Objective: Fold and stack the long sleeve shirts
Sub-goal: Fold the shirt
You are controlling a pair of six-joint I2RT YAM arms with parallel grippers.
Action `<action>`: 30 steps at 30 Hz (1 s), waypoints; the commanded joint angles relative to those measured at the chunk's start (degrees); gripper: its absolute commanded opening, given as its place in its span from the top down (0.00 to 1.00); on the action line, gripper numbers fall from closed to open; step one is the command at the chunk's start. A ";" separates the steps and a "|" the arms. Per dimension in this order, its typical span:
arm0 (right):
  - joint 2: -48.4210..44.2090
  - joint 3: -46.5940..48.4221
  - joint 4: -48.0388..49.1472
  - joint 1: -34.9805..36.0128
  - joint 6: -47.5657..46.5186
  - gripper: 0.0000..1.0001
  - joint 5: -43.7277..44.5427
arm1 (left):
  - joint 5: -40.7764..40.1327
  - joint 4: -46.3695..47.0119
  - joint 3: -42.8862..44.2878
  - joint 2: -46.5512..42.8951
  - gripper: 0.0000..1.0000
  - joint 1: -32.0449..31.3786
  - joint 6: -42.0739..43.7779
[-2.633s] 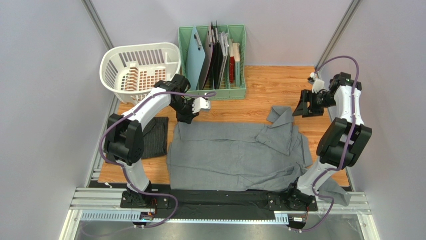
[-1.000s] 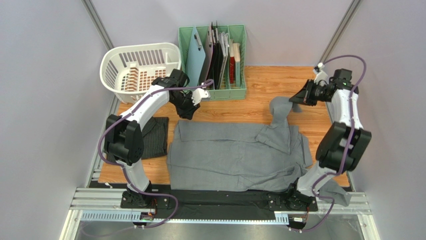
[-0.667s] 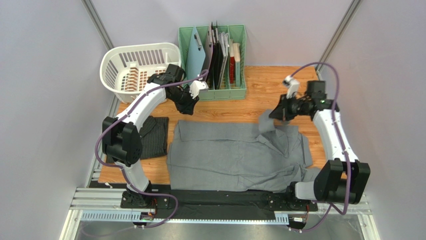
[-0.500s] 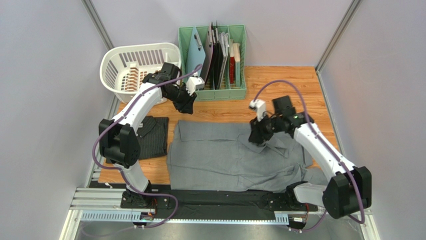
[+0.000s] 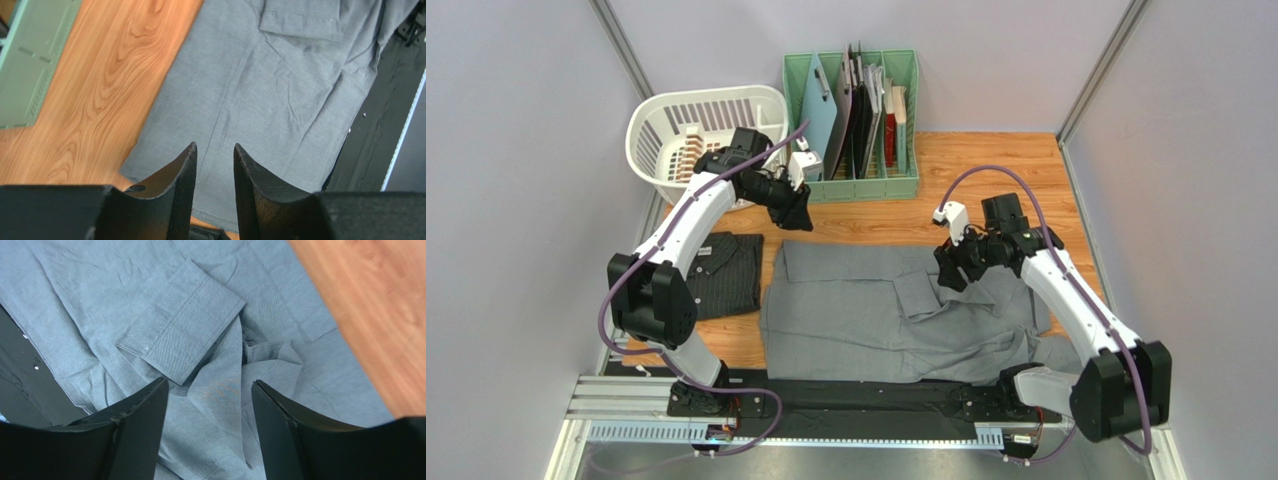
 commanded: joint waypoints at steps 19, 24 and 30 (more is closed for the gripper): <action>11.45 -0.13 -15.01 -1.34 -10.31 0.66 -1.12 | -8.30 17.85 -30.76 -34.71 0.01 -8.26 5.01; 6.89 5.41 -11.50 -1.52 -4.16 0.59 -9.63 | -6.27 23.99 -33.38 -40.15 0.01 -8.88 6.38; 5.82 4.29 -6.83 1.12 6.21 0.69 -16.32 | -12.50 25.49 -31.28 -37.79 0.01 -8.88 3.25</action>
